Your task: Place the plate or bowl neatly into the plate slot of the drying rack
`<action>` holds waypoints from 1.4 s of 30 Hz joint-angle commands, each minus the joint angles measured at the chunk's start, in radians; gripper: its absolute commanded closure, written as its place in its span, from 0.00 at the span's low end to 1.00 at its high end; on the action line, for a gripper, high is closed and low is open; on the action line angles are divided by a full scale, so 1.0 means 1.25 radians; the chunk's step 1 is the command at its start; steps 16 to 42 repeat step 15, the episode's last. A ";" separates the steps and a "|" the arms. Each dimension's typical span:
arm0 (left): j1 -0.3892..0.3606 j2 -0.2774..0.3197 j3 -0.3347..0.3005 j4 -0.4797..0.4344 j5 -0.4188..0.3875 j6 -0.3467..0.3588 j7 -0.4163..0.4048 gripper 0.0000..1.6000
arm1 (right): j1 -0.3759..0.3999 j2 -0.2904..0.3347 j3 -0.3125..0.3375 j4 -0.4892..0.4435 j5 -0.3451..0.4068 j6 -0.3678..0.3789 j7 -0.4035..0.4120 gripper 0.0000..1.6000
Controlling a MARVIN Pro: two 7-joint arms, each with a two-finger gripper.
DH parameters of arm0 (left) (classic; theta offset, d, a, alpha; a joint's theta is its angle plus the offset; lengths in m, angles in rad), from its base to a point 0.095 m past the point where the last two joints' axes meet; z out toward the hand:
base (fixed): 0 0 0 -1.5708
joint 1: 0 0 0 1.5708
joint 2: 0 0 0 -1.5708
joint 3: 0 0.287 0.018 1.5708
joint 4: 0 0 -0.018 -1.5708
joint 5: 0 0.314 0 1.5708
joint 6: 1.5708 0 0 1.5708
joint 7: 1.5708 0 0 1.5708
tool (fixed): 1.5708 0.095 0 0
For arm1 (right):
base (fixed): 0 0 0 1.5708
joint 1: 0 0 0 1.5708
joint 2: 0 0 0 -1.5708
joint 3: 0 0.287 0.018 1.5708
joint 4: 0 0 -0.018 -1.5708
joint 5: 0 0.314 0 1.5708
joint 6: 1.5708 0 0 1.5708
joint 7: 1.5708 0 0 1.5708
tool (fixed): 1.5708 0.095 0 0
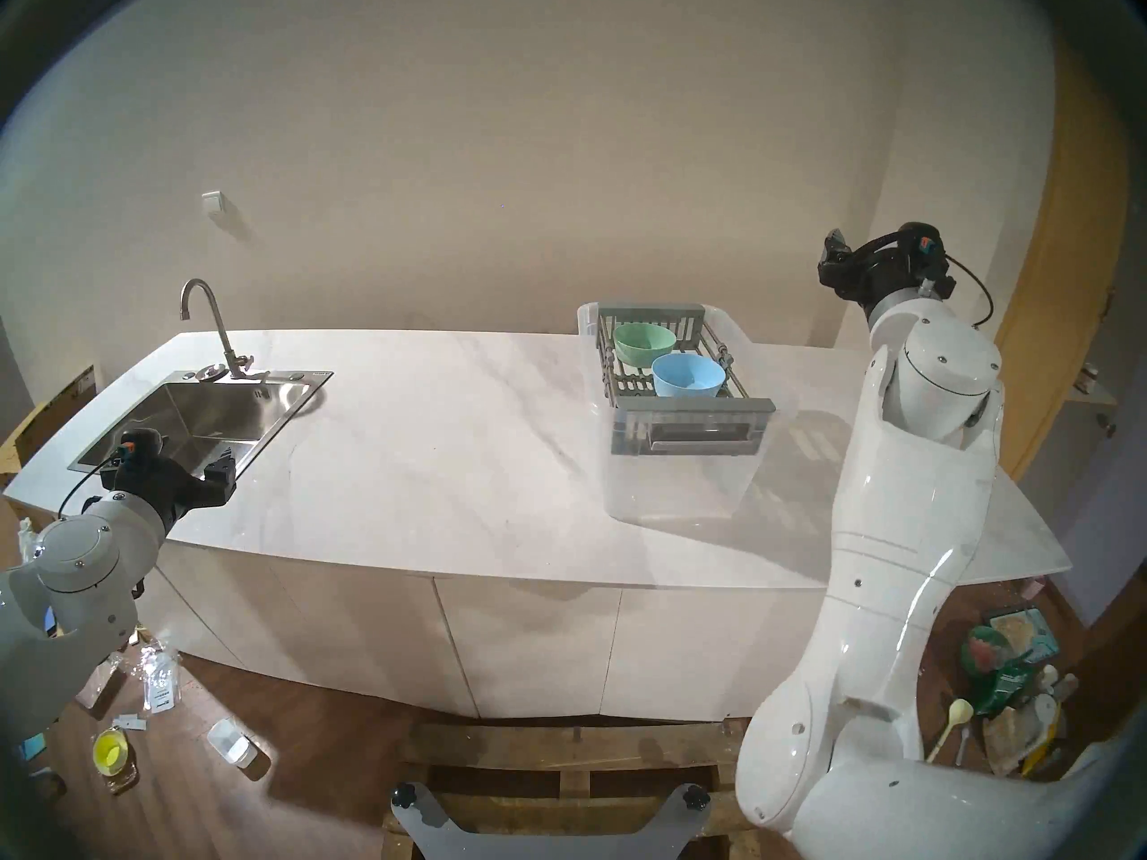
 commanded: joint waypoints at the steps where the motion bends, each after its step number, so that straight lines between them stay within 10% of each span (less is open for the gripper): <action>1: -0.002 -0.001 -0.021 -0.013 0.007 -0.007 -0.004 0.00 | -0.001 0.014 -0.003 0.002 -0.018 -0.009 -0.011 0.00; 42: -0.001 0.000 -0.021 -0.013 0.006 -0.007 -0.003 0.00 | -0.003 0.018 -0.007 0.004 -0.015 -0.009 -0.017 0.00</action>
